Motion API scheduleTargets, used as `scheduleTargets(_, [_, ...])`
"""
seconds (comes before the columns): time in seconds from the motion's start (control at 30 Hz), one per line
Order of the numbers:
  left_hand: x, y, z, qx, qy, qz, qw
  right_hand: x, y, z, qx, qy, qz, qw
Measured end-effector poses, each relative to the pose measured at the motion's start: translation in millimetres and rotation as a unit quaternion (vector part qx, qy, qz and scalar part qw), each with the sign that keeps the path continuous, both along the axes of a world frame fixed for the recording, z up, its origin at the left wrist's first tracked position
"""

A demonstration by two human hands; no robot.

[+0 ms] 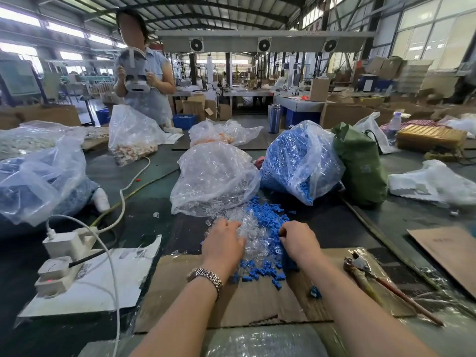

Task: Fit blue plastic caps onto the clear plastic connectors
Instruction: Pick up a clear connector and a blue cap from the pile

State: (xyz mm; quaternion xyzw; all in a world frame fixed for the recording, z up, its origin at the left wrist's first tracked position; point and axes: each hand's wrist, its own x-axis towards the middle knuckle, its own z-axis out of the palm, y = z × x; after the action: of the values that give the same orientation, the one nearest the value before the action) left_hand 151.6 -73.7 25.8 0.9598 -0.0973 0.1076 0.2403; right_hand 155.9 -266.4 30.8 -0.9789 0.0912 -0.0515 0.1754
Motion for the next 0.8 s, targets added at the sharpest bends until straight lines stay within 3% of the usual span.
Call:
scheduleTargets(0.13, [11,-3,-4,0.021,-0.025,-0.018,0.999,1,4,1,-0.003,-0.018,-0.012,1.000])
scheduleTargets(0.37, [11,3,-8,0.018,-0.056,-0.026,0.998,-2,17,-6,0.075,-0.140,-0.034,0.987])
scheduleTargets(0.6, [5,5,-8,0.017,-0.085,-0.019,0.996,-9,40,-10,0.139,-0.257,0.005,0.956])
scheduleTargets(0.8, [7,10,-3,-0.076,-0.109,-0.012,0.991,-15,43,-16,0.213,-0.250,0.045,0.944])
